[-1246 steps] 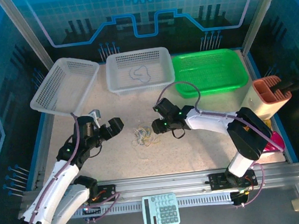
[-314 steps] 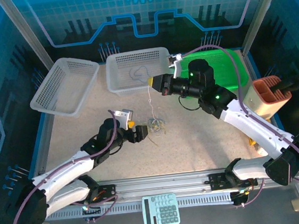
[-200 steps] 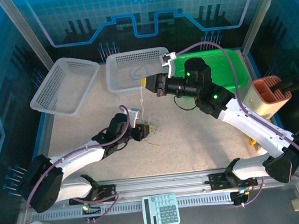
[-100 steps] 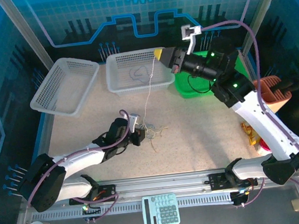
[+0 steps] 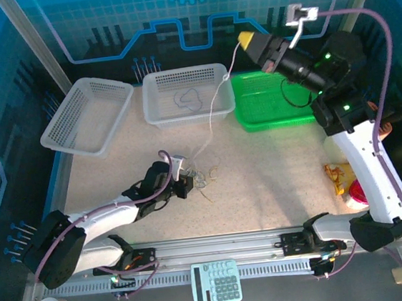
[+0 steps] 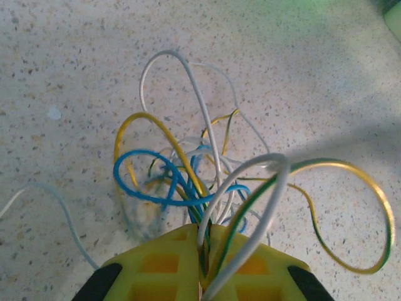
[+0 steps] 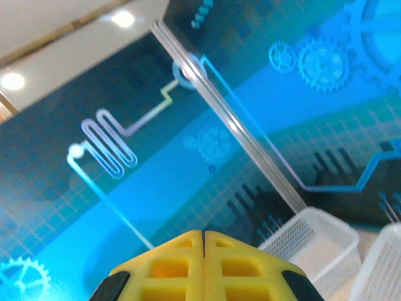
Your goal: Untangle the cables
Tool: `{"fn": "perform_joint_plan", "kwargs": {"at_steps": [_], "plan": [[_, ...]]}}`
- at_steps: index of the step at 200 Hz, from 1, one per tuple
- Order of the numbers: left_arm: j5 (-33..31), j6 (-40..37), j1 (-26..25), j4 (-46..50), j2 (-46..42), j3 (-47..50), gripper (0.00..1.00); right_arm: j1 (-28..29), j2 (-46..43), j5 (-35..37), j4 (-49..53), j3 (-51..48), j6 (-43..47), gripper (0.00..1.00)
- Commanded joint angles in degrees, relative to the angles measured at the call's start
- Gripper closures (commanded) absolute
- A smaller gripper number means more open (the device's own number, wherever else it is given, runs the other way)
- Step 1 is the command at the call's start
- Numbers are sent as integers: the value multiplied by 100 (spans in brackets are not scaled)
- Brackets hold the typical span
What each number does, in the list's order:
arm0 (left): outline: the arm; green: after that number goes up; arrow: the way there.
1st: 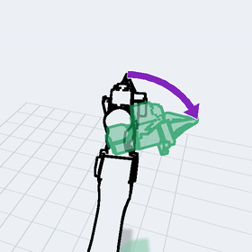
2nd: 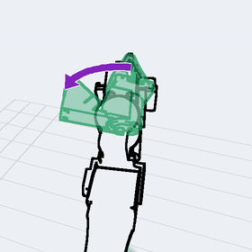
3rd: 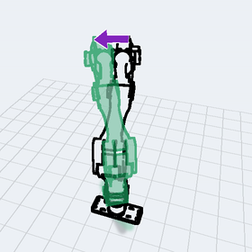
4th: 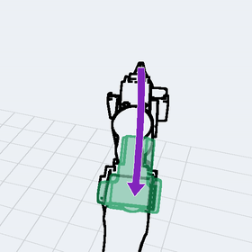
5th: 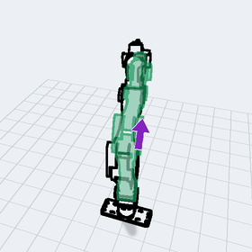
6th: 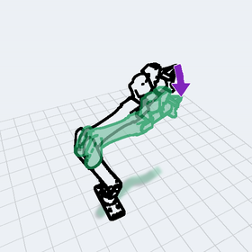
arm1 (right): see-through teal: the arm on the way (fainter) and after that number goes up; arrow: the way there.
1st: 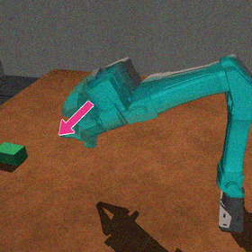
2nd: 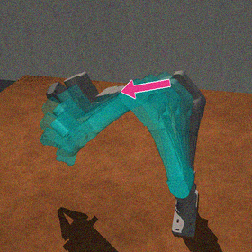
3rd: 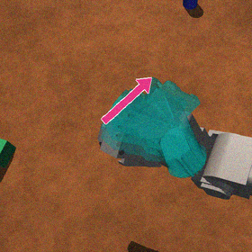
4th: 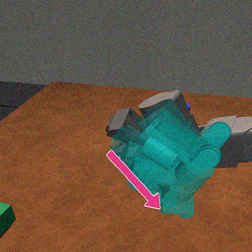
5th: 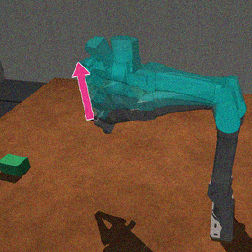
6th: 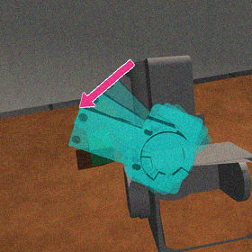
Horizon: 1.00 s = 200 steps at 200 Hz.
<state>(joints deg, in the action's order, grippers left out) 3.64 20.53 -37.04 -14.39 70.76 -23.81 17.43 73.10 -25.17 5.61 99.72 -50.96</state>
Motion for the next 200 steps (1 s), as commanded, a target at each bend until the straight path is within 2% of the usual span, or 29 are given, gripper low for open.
{"fn": "perform_joint_plan", "kwargs": {"at_steps": [1,28,46,106,136,200], "plan": [[-92,82,-25,-78,-148,114,91,-408,41,-257,-486,525,-282,100],[-92,100,-24,-65,-214,138,90,-770,134,-146,-579,783,-300,100],[-91,132,-21,-13,-326,140,82,-896,143,-24,-609,640,-199,100],[-183,365,-23,461,-1343,168,26,-1022,80,1064,-611,-300,757,100],[-365,568,-23,780,-2055,184,1,-1016,264,1432,-552,-436,1122,100],[-781,1130,-19,1379,-3070,-21,1,-1022,750,2089,-471,-462,1669,100]]}}
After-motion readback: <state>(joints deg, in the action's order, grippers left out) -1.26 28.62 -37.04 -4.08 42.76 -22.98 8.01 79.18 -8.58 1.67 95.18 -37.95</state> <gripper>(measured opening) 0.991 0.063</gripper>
